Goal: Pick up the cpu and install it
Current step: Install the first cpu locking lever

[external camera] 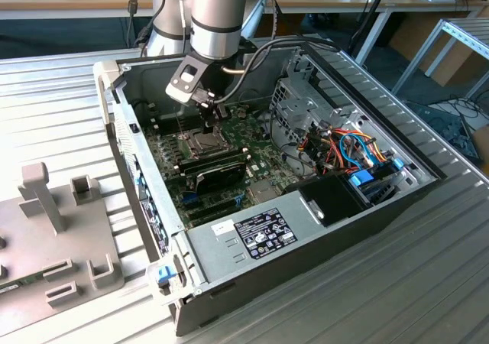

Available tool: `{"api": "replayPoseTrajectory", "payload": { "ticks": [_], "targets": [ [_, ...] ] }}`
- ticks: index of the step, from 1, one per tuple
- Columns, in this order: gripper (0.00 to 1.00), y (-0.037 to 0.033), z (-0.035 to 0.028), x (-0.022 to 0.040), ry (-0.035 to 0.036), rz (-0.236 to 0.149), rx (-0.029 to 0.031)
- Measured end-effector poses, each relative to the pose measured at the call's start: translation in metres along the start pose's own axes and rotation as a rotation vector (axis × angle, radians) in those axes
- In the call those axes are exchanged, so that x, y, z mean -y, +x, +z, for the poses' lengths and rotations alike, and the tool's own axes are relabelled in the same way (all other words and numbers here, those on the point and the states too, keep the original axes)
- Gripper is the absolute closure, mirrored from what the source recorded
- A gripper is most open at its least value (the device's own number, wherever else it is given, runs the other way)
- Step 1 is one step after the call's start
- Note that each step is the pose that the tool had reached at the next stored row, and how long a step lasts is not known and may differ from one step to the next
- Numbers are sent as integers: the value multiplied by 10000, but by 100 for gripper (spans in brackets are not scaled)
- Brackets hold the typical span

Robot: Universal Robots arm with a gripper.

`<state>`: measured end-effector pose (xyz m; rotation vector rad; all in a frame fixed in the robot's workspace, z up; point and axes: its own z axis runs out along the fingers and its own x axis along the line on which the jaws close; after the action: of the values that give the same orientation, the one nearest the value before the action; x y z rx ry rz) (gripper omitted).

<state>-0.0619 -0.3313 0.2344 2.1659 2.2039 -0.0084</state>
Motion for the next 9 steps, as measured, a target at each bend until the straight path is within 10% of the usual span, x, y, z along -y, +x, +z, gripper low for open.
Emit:
{"api": "replayPoseTrajectory", "payload": {
  "ticks": [9],
  "targets": [
    [89,1,-2,52,0,-1,0]
  ]
}}
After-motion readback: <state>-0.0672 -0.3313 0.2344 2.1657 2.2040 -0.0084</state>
